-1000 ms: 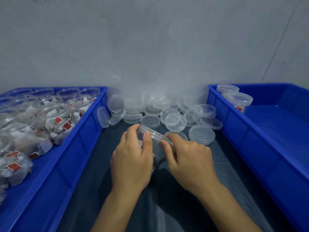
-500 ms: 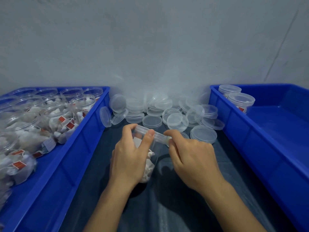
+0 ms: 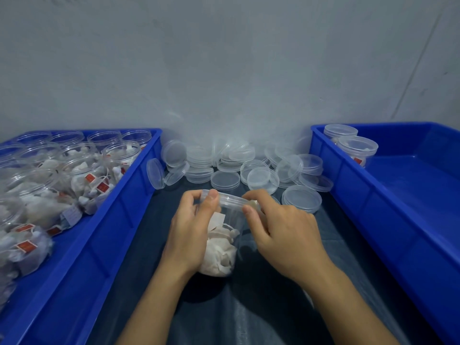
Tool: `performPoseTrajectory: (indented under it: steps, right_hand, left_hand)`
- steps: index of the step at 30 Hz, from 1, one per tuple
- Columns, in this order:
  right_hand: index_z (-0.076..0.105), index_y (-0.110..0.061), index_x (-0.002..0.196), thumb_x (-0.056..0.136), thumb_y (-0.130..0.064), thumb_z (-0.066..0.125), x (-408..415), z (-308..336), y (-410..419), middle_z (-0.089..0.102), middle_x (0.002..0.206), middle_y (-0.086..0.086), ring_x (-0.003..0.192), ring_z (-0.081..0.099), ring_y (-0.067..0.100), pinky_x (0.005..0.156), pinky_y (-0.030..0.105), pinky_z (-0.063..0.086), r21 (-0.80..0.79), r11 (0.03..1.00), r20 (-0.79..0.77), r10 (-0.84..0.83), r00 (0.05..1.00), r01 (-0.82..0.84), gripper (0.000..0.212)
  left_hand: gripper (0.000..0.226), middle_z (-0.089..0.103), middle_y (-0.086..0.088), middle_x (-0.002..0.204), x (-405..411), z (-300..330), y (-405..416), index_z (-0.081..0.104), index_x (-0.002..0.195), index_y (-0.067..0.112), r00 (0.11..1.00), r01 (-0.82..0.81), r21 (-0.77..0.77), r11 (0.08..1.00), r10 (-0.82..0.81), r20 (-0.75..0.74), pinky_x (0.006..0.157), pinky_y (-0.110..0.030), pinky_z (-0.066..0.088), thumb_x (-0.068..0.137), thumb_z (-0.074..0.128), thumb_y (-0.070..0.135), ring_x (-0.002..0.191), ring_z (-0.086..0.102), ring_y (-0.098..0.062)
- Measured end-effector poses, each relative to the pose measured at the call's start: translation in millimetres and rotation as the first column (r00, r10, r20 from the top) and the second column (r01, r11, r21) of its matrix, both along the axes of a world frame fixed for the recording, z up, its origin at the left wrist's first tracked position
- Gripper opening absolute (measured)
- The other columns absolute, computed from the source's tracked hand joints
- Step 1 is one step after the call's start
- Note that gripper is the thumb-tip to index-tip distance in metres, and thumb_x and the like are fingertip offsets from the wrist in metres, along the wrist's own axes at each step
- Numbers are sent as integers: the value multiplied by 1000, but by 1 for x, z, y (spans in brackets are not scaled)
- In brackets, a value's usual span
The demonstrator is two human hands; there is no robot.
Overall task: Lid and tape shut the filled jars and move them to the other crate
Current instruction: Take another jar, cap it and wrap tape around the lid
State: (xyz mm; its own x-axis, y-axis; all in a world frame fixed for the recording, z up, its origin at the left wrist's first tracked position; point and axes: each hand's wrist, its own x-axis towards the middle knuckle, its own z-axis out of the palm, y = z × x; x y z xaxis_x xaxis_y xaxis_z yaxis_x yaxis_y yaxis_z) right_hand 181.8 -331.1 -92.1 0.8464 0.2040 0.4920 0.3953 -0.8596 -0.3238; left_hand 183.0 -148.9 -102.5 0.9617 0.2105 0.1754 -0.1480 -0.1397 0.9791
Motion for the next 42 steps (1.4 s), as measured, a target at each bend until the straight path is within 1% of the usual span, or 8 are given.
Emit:
performPoseTrajectory:
  steps: [2, 5, 10, 14, 18, 28, 34, 42]
  right_hand:
    - [46, -44, 121, 98, -65, 19, -1, 1, 0, 69, 74, -9, 78, 68, 24, 70, 44, 52, 41, 999, -26, 4, 1000, -2, 42]
    - [49, -43, 118, 97, -64, 24, -3, 1, -1, 65, 71, -9, 77, 66, 24, 73, 45, 53, 97, 995, -51, -1, 999, 6, 39]
    - [55, -38, 114, 96, -63, 28, -5, 3, -1, 59, 64, -10, 70, 63, 22, 70, 45, 51, 135, 991, -55, -4, 998, 11, 40]
    - [55, -38, 114, 97, -64, 27, -8, 3, 2, 66, 69, -9, 73, 66, 24, 67, 43, 51, 127, 992, -23, -17, 1000, 20, 42]
    - [53, -37, 110, 97, -63, 24, -10, 1, 3, 63, 65, -8, 69, 65, 24, 65, 42, 49, 106, 994, -27, -14, 1000, 17, 40]
    - [42, -48, 138, 95, -58, 19, -6, 7, -7, 66, 68, -11, 72, 62, 22, 71, 45, 50, 24, 999, -96, 29, 995, -27, 50]
    - [45, -50, 133, 96, -63, 17, -3, 7, -7, 65, 67, -10, 75, 64, 22, 72, 45, 51, 33, 999, -87, 9, 996, -6, 48]
    - [54, -51, 130, 99, -60, 36, -4, 10, -10, 47, 54, -18, 73, 61, 15, 75, 42, 52, 129, 992, -160, 28, 987, -7, 36]
  left_hand:
    - [52, 77, -1, 104, 1, -1, 1, 67, 108, 28, 999, 45, -41, 998, -46, -22, 83, -45, 60, 85, 60, 74, 96, 76, -23]
    - [49, 75, 8, 104, -1, 1, 0, 65, 107, 34, 997, 75, 34, 997, -74, -25, 81, -33, 55, 87, 53, 78, 95, 74, -9]
    - [59, 67, 20, 106, -7, 7, -8, 60, 107, 44, 998, -68, 423, 904, 64, 26, 82, -25, 46, 75, 48, 91, 100, 63, 2]
    - [88, 61, 11, 136, -16, 13, -17, 51, 150, 29, 975, -221, 578, 785, 181, 127, 98, -36, 48, 84, 40, 88, 121, 62, -14]
    - [100, 52, 7, 154, -19, 13, -24, 33, 161, 28, 982, -185, 633, 752, 158, 100, 95, -33, 36, 82, 32, 89, 135, 56, -20]
    - [77, 65, 11, 136, -10, 7, -6, 48, 153, 33, 989, -146, 438, 887, 118, 91, 95, -34, 48, 90, 52, 78, 120, 63, -10]
    - [64, 71, 26, 102, -7, 7, -5, 60, 134, 38, 996, -84, 258, 963, 78, 35, 77, -5, 43, 83, 53, 77, 98, 62, 15]
    - [60, 77, 14, 106, -4, 4, -5, 68, 119, 39, 1000, 13, 53, 999, -13, 4, 97, -52, 58, 77, 58, 81, 101, 74, -13]
